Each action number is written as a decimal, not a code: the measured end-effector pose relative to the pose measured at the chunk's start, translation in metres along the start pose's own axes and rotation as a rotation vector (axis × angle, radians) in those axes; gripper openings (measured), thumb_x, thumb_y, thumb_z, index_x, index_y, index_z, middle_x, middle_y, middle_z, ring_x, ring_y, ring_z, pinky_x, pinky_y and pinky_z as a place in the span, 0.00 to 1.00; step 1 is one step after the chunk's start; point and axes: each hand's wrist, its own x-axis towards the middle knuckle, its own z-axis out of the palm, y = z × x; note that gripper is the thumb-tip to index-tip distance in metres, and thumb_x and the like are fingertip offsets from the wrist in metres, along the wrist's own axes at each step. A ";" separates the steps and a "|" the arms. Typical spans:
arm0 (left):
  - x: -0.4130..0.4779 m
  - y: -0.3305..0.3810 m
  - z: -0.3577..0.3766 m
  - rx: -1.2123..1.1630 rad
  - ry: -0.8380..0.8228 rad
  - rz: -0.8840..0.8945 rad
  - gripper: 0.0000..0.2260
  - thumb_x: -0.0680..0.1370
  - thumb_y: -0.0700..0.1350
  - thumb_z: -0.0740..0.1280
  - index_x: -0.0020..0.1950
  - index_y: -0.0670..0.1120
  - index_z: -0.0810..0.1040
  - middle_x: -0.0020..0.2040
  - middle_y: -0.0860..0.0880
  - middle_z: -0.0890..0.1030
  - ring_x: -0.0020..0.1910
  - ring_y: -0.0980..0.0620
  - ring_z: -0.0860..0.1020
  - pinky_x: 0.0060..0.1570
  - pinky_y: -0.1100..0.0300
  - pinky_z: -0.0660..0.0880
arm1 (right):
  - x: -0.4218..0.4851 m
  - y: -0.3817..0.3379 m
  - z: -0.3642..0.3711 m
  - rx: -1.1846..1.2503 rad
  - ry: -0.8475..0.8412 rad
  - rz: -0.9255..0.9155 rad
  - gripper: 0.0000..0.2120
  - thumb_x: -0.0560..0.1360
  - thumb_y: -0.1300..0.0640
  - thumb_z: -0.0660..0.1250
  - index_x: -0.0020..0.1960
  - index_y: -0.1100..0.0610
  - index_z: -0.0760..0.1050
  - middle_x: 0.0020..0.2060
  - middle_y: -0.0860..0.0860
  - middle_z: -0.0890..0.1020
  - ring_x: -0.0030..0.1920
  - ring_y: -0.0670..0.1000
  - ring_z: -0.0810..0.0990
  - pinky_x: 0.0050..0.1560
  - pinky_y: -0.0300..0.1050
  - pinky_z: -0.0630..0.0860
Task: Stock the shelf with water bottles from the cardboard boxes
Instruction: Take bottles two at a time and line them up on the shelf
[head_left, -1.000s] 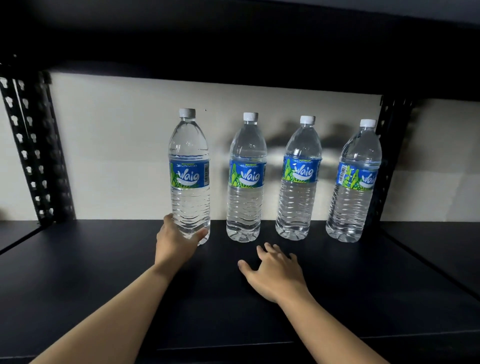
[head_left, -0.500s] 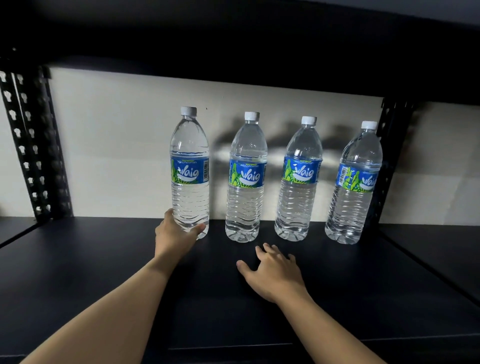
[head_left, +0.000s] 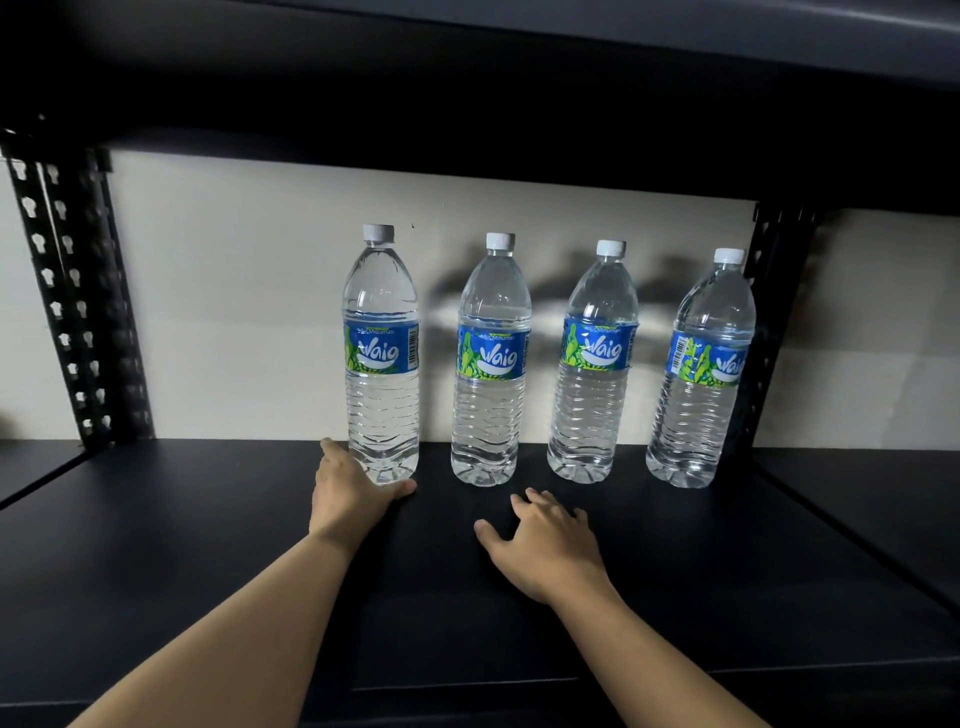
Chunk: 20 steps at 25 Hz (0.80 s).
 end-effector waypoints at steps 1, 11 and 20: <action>-0.006 -0.001 -0.002 0.024 0.004 0.001 0.40 0.64 0.52 0.82 0.64 0.38 0.64 0.65 0.39 0.73 0.67 0.40 0.71 0.64 0.48 0.71 | -0.002 -0.001 -0.001 -0.001 0.016 0.001 0.35 0.78 0.34 0.53 0.77 0.55 0.63 0.78 0.51 0.62 0.79 0.51 0.56 0.77 0.57 0.52; -0.128 -0.025 -0.072 0.549 -0.218 0.256 0.28 0.83 0.59 0.53 0.78 0.45 0.62 0.80 0.50 0.61 0.80 0.51 0.55 0.78 0.54 0.51 | -0.049 -0.024 -0.008 -0.130 0.190 0.012 0.19 0.82 0.49 0.53 0.58 0.57 0.78 0.56 0.54 0.82 0.57 0.57 0.80 0.54 0.49 0.73; -0.312 -0.126 -0.094 0.155 -0.086 0.187 0.22 0.79 0.46 0.67 0.74 0.48 0.69 0.71 0.52 0.72 0.72 0.52 0.69 0.68 0.64 0.63 | -0.222 -0.053 0.067 0.128 0.351 -0.327 0.26 0.80 0.49 0.60 0.76 0.56 0.67 0.76 0.57 0.65 0.77 0.58 0.60 0.74 0.55 0.61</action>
